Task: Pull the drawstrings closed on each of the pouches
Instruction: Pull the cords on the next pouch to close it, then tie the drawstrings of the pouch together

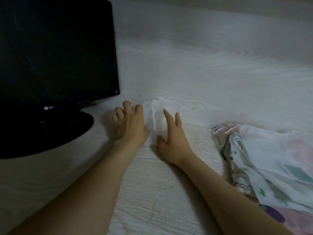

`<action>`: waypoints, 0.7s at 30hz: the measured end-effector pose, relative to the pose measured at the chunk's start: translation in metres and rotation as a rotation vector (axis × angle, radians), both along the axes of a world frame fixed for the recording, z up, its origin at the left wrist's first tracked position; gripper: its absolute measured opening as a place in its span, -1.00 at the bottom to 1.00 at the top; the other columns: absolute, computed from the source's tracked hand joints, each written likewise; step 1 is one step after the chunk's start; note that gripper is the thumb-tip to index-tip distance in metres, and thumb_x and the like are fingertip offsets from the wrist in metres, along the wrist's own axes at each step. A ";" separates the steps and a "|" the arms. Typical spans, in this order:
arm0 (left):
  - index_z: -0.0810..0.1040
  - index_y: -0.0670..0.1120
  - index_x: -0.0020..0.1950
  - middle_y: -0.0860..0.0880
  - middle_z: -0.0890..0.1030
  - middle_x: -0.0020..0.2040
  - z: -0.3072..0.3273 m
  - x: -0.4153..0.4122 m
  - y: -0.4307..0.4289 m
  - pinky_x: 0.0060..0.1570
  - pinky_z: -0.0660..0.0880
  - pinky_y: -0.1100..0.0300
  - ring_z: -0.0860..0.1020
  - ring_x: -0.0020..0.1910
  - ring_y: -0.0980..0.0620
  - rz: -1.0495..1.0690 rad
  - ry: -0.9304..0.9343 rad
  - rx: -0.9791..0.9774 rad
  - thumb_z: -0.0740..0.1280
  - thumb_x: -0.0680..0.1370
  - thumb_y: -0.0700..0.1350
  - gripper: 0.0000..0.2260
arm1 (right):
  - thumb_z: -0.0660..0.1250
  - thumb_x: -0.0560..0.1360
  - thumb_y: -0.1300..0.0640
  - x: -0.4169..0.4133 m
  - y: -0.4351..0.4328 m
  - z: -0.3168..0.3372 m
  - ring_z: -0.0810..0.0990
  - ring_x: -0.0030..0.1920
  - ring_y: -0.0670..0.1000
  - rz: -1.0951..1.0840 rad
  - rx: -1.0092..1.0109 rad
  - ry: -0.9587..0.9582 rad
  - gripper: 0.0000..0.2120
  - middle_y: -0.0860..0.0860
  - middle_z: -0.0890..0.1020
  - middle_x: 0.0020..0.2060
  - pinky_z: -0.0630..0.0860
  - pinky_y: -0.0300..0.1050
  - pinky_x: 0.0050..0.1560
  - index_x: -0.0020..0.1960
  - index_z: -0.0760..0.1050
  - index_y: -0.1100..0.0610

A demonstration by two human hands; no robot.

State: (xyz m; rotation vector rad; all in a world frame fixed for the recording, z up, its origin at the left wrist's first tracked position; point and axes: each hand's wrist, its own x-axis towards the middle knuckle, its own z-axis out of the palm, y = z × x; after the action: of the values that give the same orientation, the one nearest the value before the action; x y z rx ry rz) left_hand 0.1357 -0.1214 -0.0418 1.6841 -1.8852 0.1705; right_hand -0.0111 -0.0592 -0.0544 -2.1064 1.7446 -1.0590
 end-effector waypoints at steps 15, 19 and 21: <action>0.49 0.05 0.38 -0.01 0.37 0.55 -0.007 -0.008 0.003 0.44 0.23 -0.20 0.27 0.51 -0.16 -0.249 -0.125 0.319 0.04 0.70 0.08 -0.64 | 0.10 0.60 -0.03 0.012 0.012 0.003 0.48 0.28 0.24 -0.206 0.072 0.321 -0.58 0.13 0.53 0.27 0.43 0.13 0.23 0.38 0.45 0.09; 0.44 -0.05 0.29 -0.15 0.42 0.37 -0.005 -0.015 0.010 0.31 0.36 -0.11 0.37 0.34 -0.22 -0.183 -0.109 0.154 0.27 0.59 0.03 -0.69 | 0.16 0.55 0.12 0.007 0.022 0.010 0.51 0.13 0.19 -0.415 -0.025 0.354 -0.69 0.11 0.56 0.14 0.41 0.07 0.06 0.26 0.47 0.10; 0.46 -0.07 0.18 -0.14 0.44 0.24 -0.001 -0.019 0.017 0.20 0.40 -0.06 0.39 0.23 -0.19 -0.181 -0.077 -0.016 0.32 0.50 -0.04 -0.72 | 0.19 0.51 0.23 0.002 0.027 0.016 0.52 0.07 0.19 -0.454 -0.104 0.274 -0.72 0.11 0.56 0.09 0.40 0.08 0.01 0.20 0.46 0.11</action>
State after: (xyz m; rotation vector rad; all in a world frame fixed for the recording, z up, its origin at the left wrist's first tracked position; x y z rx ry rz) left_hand 0.1163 -0.1044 -0.0426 1.5062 -2.0754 0.1793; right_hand -0.0088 -0.0323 -0.0380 -2.0429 2.4330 -1.0156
